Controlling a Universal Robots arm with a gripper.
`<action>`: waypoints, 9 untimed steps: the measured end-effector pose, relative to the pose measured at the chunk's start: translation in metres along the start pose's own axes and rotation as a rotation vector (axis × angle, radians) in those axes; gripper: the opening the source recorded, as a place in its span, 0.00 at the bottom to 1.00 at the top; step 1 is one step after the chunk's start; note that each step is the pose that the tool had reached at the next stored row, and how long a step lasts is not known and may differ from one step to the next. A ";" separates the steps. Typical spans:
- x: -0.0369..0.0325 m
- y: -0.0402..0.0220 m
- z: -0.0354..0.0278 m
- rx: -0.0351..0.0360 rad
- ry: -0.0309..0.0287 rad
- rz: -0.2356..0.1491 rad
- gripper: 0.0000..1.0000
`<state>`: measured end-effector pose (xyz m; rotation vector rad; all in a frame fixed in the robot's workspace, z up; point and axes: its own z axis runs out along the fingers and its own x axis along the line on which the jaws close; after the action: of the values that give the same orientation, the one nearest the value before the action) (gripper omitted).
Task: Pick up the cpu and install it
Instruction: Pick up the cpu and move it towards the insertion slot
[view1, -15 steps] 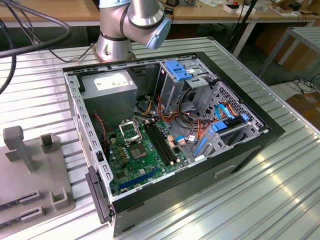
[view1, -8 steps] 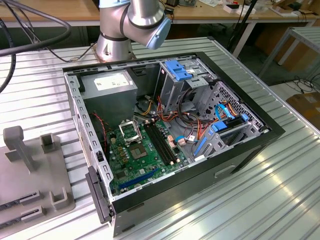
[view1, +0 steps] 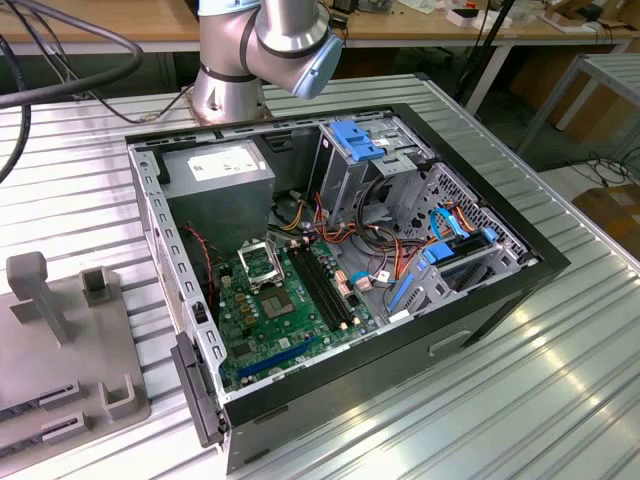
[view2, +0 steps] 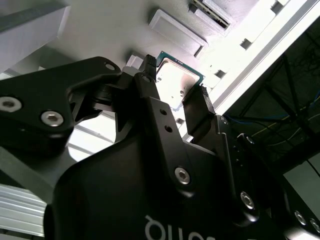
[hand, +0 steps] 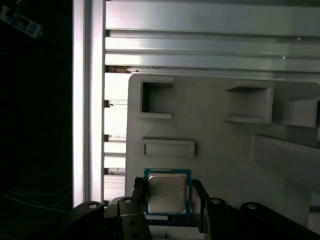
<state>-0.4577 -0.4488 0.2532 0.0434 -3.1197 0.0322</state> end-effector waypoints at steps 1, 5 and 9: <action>0.0000 0.0000 -0.0005 -0.0001 -0.0001 0.000 0.47; 0.0000 0.0000 -0.0031 -0.0002 0.0001 0.000 0.47; 0.0001 -0.0001 -0.0050 -0.0002 0.0002 0.000 0.47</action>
<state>-0.4576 -0.4488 0.2582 0.0434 -3.1195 0.0319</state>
